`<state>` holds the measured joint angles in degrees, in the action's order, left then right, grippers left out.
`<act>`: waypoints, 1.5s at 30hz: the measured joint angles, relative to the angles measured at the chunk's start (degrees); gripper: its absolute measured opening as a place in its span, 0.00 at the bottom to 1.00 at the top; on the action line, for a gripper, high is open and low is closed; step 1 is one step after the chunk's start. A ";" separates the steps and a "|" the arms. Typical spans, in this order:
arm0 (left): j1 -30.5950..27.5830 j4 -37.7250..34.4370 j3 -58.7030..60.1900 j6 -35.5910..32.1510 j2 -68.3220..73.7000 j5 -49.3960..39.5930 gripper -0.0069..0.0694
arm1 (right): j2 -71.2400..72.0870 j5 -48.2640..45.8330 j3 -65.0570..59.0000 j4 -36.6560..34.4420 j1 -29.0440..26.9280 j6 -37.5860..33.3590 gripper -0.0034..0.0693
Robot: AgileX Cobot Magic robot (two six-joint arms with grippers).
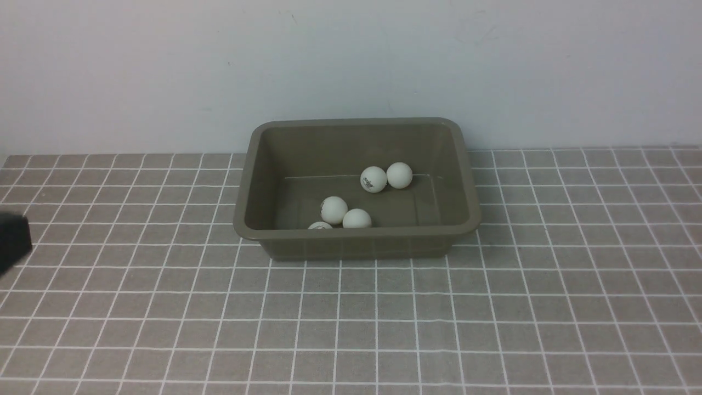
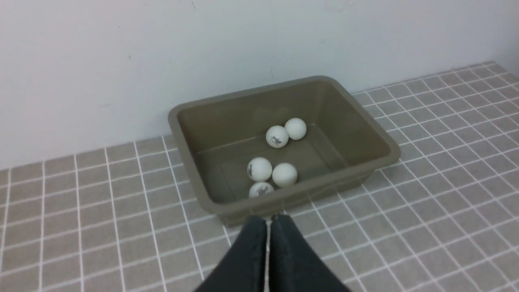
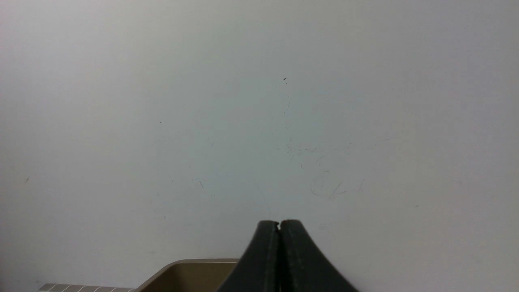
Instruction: Put the table tennis balls into the box on the grey coffee tablecloth.
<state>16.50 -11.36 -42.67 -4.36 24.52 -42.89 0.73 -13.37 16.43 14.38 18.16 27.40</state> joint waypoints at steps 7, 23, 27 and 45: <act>0.00 -0.02 10.98 0.00 -21.71 5.37 0.08 | 0.00 0.00 0.00 0.01 0.00 0.00 0.03; -0.07 4.45 16.46 -0.12 -25.35 11.86 0.08 | 0.00 -0.77 -0.11 0.19 0.00 0.05 0.03; -0.07 7.75 20.57 1.53 -25.29 13.94 0.08 | 0.00 -0.88 -0.11 0.19 0.00 0.05 0.03; -15.26 11.36 44.08 4.36 -25.16 20.89 0.08 | 0.00 -0.89 -0.11 0.24 0.00 0.07 0.03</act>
<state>1.24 0.00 1.41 0.00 -0.63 -21.99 0.73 -14.26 16.31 14.61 18.16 27.47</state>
